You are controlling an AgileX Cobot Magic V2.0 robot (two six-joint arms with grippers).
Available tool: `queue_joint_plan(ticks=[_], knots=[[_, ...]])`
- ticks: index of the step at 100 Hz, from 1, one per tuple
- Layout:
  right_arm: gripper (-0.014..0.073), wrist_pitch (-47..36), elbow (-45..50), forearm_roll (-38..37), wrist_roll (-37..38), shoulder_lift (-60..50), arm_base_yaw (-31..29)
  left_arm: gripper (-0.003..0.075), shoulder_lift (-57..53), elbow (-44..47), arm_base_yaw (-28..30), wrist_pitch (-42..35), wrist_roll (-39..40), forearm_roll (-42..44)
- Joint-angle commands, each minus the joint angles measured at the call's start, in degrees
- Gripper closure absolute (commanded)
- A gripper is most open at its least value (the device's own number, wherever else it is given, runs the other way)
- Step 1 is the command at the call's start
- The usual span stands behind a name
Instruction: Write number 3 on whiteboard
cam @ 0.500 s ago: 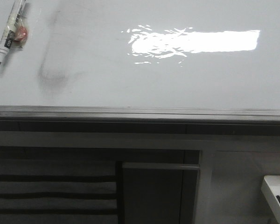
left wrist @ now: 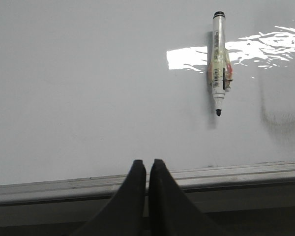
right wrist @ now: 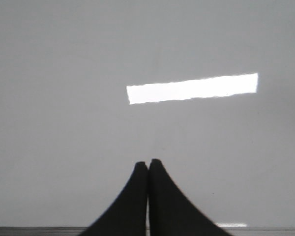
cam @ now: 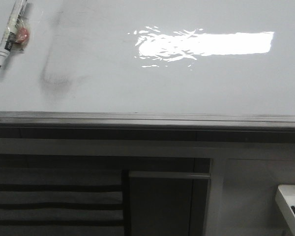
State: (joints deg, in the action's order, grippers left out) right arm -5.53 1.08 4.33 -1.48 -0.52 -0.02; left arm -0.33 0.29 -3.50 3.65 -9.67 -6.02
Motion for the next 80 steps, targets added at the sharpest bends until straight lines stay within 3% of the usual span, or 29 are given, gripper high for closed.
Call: queue_joint_plan(ticks=[1, 53, 66, 80], knots=[[0.0673, -4.87, 1.33, -0.52, 0.11, -1.24, -0.43, 0.0739, -1.83, 0.16, 0.11, -4.80, 0.56, -0.38], [0.0673, -4.71, 0.79, -0.52, 0.11, -1.24, -0.43, 0.0739, -1.83, -0.39, 0.11, -6.72, 0.56, -2.15], [0.0673, 7.19, -5.06, -0.29, 0.11, -0.95, -0.43, 0.0739, -1.68, -4.38, 0.11, -3.65, 0.56, -5.66], [0.0673, 17.83, -13.39, -0.29, 0.11, 1.80, -0.43, 0.0739, 1.31, -12.24, 0.11, 5.40, 0.56, -6.28]])
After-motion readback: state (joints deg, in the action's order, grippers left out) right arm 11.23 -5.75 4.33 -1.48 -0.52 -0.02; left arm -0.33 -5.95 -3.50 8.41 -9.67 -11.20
